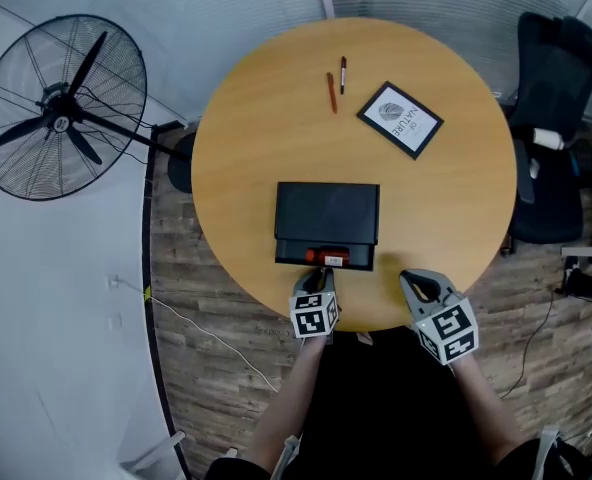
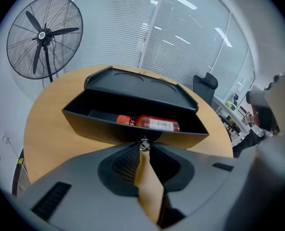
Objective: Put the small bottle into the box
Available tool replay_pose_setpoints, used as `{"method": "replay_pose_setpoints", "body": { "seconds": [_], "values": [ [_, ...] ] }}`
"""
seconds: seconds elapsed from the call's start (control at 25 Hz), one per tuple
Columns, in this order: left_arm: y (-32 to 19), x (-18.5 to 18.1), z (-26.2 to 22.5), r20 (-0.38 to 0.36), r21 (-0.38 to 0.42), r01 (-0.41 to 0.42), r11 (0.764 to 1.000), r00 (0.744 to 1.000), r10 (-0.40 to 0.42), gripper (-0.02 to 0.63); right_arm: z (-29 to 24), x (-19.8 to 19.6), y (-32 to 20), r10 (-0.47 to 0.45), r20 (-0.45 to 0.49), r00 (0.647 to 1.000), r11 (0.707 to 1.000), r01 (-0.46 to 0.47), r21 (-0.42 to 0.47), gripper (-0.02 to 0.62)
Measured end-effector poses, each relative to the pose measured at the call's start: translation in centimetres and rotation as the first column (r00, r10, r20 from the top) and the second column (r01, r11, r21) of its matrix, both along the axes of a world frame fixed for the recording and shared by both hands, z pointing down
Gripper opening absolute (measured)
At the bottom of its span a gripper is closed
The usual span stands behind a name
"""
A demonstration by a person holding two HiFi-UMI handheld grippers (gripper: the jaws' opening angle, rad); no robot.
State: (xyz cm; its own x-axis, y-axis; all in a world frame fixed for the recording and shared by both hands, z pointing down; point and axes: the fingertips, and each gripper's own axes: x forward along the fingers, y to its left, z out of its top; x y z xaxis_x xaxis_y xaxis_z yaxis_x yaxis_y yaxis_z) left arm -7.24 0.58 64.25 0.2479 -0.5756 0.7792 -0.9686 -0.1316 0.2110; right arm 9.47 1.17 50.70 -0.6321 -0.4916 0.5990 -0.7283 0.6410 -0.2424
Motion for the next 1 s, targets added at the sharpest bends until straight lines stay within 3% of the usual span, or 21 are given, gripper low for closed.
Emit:
{"method": "replay_pose_setpoints", "body": {
  "seconds": [1.0],
  "values": [
    [-5.7,0.5,0.0,-0.005,0.011,0.006,1.0,1.0,-0.006,0.058,-0.2,1.5,0.3,0.031,0.011,0.999,0.999,-0.031,-0.013,0.009]
  ]
}}
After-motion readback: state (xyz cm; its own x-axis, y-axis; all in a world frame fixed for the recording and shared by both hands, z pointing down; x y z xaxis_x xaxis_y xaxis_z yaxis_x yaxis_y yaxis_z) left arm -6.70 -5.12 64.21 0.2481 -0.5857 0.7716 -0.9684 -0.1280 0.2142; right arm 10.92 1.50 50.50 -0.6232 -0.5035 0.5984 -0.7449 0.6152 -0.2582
